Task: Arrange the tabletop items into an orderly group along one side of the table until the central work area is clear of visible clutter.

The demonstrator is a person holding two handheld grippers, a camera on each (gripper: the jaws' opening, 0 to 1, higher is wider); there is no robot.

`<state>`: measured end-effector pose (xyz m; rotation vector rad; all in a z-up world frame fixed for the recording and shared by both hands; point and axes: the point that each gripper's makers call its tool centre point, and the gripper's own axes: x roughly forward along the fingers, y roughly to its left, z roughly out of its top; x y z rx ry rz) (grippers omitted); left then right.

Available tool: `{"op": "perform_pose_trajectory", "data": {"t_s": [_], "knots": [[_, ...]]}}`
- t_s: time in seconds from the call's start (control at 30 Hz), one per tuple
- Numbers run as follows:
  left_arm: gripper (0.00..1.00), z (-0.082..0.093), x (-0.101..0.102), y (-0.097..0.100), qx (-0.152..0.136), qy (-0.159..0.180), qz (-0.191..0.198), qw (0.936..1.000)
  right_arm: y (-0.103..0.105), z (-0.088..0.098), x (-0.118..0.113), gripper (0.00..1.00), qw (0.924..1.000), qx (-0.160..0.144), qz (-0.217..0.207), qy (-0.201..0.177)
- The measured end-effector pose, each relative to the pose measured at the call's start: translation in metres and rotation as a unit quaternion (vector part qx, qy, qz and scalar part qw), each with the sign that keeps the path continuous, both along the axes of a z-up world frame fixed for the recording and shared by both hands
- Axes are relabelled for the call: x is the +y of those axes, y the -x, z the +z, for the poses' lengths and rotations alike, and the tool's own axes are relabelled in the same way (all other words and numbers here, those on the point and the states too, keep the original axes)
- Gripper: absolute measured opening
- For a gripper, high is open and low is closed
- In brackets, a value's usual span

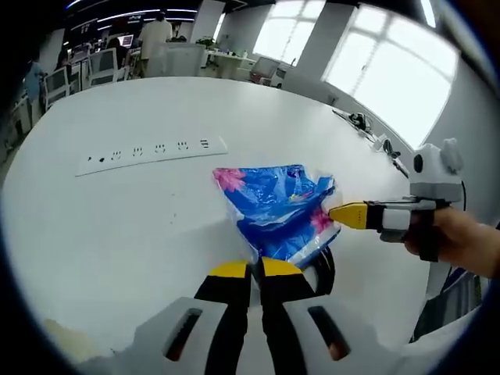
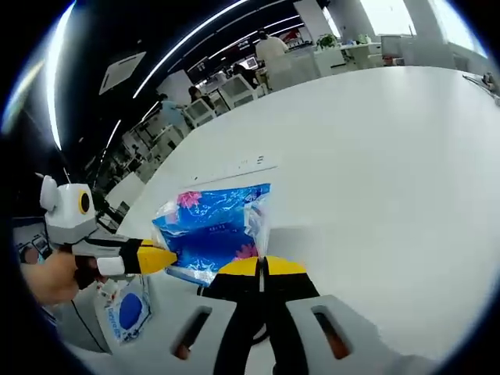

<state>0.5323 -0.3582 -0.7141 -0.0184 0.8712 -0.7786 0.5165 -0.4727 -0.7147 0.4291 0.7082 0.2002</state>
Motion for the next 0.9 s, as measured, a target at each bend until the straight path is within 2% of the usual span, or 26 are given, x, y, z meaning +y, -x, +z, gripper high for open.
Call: {"op": "perform_pose_trajectory", "data": {"t_s": [0.5,0.77,0.9], "knots": [[0.0,-0.026,-0.016,-0.011,0.021,-0.015,0.0,0.9997,-0.009,-0.034,-0.016,0.0,0.9996,0.022,-0.012,0.011],[0.0,-0.033,-0.018,-0.015,0.02,-0.018,0.006,0.9996,-0.009,-0.041,-0.017,0.0,0.9994,0.029,-0.01,0.015],[0.0,-0.029,-0.021,-0.022,0.009,-0.011,0.016,0.9998,-0.018,-0.038,-0.02,0.0,0.9995,0.015,-0.022,0.013]]}}
